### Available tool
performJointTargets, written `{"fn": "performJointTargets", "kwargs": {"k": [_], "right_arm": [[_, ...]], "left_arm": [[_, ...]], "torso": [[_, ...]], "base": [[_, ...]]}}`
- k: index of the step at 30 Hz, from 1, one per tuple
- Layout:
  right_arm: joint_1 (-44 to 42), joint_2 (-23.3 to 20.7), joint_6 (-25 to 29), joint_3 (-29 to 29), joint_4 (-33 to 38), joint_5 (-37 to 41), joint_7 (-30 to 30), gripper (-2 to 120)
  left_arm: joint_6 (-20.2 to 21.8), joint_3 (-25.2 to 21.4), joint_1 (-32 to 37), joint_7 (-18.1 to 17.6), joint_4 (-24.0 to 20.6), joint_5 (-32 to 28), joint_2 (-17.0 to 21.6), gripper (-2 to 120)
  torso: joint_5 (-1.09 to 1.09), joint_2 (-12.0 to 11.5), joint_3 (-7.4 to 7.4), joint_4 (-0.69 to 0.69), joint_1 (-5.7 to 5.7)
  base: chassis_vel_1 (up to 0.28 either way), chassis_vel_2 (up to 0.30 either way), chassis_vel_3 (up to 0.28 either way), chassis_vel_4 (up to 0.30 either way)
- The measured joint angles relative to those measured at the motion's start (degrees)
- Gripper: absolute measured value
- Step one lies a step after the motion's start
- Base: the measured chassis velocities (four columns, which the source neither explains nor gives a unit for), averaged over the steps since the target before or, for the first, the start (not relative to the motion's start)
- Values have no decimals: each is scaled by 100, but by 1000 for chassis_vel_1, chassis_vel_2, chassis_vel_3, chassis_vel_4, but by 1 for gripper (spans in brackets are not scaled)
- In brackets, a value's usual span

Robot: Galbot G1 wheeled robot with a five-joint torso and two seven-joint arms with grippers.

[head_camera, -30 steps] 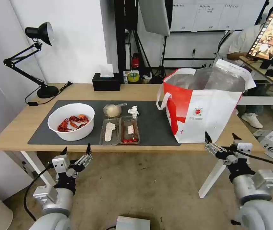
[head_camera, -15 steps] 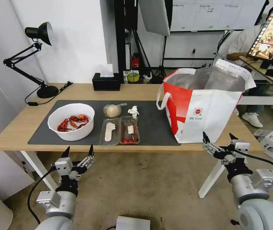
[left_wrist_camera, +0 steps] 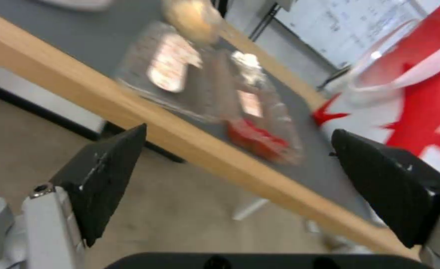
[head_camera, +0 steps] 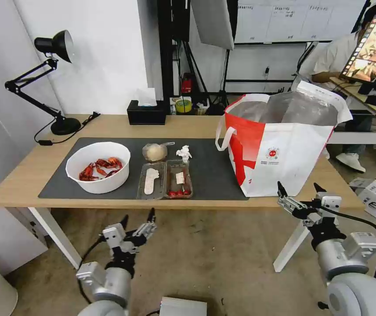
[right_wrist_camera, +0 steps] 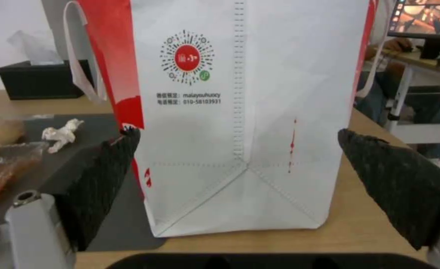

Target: Pick up the trash from the table and place it into the takeout bag.

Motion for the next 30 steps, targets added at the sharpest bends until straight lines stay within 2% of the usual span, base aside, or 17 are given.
{"fn": "performJointTargets", "kwargs": {"k": [1, 4, 5, 7, 8, 11, 12, 15, 30], "right_arm": [[0, 0, 0, 0, 0, 0, 0, 100], [2, 0, 5, -50, -2, -17, 0, 100], [2, 0, 5, -50, -2, -17, 0, 100], [2, 0, 5, -68, -2, -24, -1, 100], [2, 0, 5, -68, -2, -24, -1, 100], [4, 0, 5, -76, -4, -28, -1, 100], [4, 0, 5, -76, -4, -28, -1, 100], [7, -11, 5, -75, -4, -30, -1, 100], [6, -147, -4, -56, 11, -25, -1, 100]], "left_arm": [[0, 0, 0, 0, 0, 0, 0, 100], [199, 148, -237, -210, -38, -768, -27, 100], [199, 148, -237, -210, -38, -768, -27, 100], [374, 199, -389, -461, -79, -1355, -44, 100], [374, 199, -389, -461, -79, -1355, -44, 100], [517, 215, -605, -719, -41, -2131, -61, 100], [517, 215, -605, -719, -41, -2131, -61, 100], [585, 218, -776, -843, 71, -2629, -68, 100], [614, 33, -1341, -909, 704, -3089, 4, 100]], "torso": [[0, 0, 0, 0, 0], [0, 0, 0, 0, 0], [0, 0, 0, 0, 0], [0, 0, 0, 0, 0], [0, 0, 0, 0, 0], [0, 0, 0, 0, 0], [0, 0, 0, 0, 0], [0, 0, 0, 0, 1], [0, 0, 0, 0, 1]], "base": [[0, 0, 0, 0], [0, 0, 0, 0], [0, 0, 0, 0], [0, 0, 0, 0], [0, 0, 0, 0], [0, 0, 0, 0], [0, 0, 0, 0], [0, 0, 0, 0], [0, 0, 0, 0]]}}
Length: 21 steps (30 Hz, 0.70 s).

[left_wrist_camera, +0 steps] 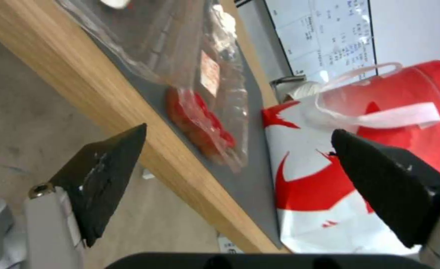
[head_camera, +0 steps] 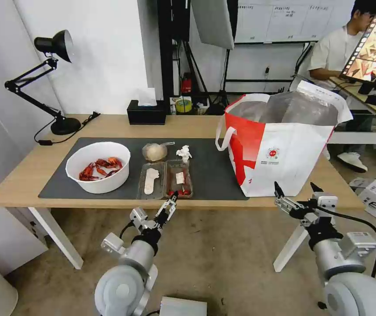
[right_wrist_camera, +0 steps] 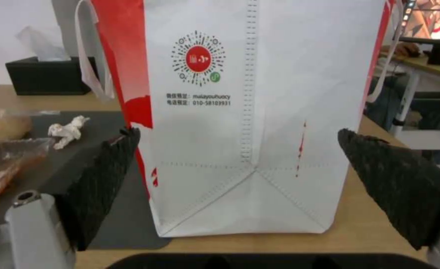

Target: Pick up the trash from the table and place it into the takeout bag.

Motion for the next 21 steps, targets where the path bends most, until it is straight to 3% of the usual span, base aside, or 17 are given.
{"fn": "performJointTargets", "kwargs": {"k": [21], "right_arm": [[0, -104, -10, 33, 31, 16, 5, 100]], "left_arm": [[-31, -238, -545, -112, 519, -244, 247, 100]], "torso": [[0, 0, -1, 0, -1]], "base": [[0, 0, 0, 0]]}}
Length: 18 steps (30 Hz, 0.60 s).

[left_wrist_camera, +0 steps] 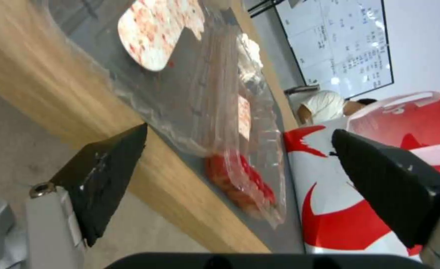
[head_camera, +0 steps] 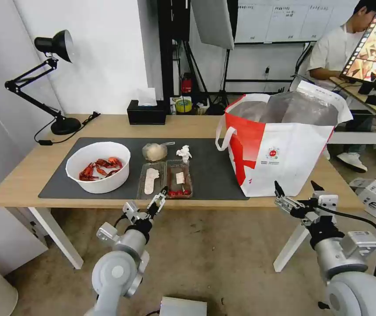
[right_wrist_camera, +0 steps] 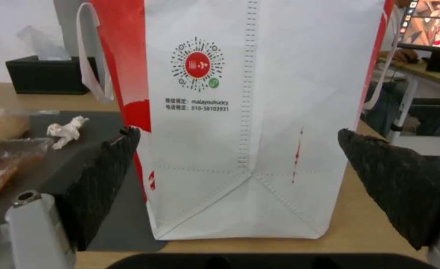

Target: Pick up the trash from the table and place it into the takeout bag.

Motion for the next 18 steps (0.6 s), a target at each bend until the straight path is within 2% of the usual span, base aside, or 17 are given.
{"fn": "performJointTargets", "kwargs": {"k": [9, 18], "right_arm": [[-7, -22, -2, 17, 2, 7, 8, 100], [0, 5, -2, -2, -7, 6, 9, 100]], "left_arm": [[-17, -36, -179, -16, 119, -49, 147, 100], [-36, -110, -246, 7, 42, -42, 315, 100]], "torso": [[-1, -1, 0, 0, 0], [0, 0, 1, 0, 0]], "base": [[0, 0, 0, 0], [0, 0, 0, 0]]}}
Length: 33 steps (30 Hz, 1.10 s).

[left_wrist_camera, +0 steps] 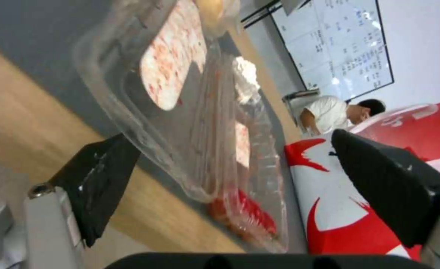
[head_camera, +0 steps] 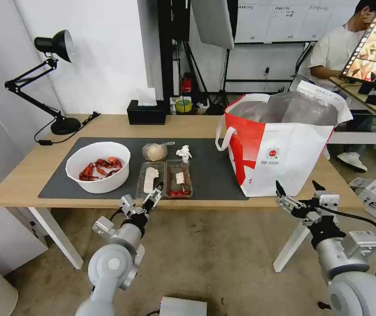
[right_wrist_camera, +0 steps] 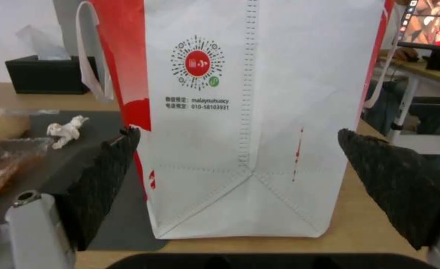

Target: Pick up the trash from the table and place it into the takeout bag.

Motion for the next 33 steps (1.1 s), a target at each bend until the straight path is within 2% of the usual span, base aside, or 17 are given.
{"fn": "performJointTargets", "kwargs": {"k": [22, 33], "right_arm": [[18, 20, 3, -28, 2, -16, -5, 100], [-2, 12, 3, -13, 30, -21, -5, 100]], "left_arm": [[14, 84, -60, 23, -575, 11, 134, 100], [20, 309, -181, 24, -573, 40, 80, 100]], "torso": [[1, 0, 0, 0, 0], [1, 0, 0, 0, 0]], "base": [[0, 0, 0, 0], [0, 0, 0, 0]]}}
